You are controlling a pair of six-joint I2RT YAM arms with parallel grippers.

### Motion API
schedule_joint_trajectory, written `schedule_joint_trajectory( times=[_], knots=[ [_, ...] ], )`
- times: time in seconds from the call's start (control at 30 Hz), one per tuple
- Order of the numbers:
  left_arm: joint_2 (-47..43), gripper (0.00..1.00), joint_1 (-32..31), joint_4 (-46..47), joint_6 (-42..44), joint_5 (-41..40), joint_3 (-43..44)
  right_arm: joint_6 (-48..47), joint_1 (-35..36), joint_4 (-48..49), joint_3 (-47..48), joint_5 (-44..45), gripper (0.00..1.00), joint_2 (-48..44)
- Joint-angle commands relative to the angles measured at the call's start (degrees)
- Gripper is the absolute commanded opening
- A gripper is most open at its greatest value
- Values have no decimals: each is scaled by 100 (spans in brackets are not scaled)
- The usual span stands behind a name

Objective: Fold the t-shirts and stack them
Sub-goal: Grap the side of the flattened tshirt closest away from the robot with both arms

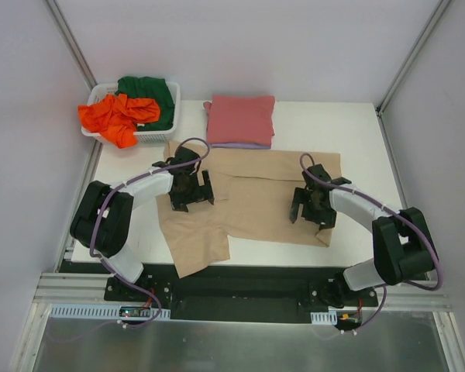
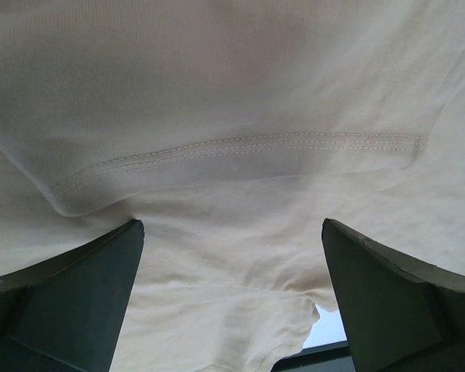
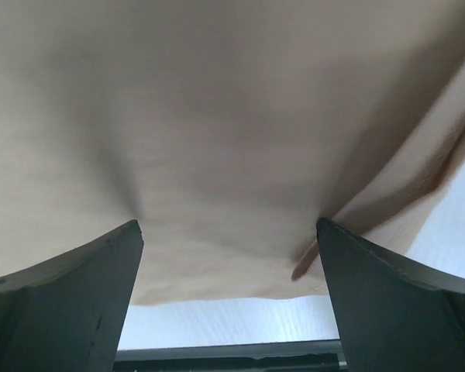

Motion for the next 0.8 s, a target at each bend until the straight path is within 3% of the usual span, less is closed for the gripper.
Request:
schedule_joint_trajectory(
  times=[0.0, 0.2, 0.37, 0.6, 0.77],
  knots=[
    [62, 99, 89, 88, -97, -321, -284, 275, -740, -296, -371, 482, 96, -485],
    [-52, 99, 160, 71, -88, -304, -284, 433, -2050, -921, -741, 1176, 96, -1891],
    [-315, 99, 160, 27, -9, -172, -82, 399, -2298, -1001, -777, 1292, 96, -2867],
    [-1456, 99, -24, -718, -158, -249, -222, 47, -2307, -878, -776, 702, 96, -3009],
    [-2643, 99, -551, -1808, -676, -741, -1011, -111, -2456, -772, -785, 606, 96, -2991]
  ],
)
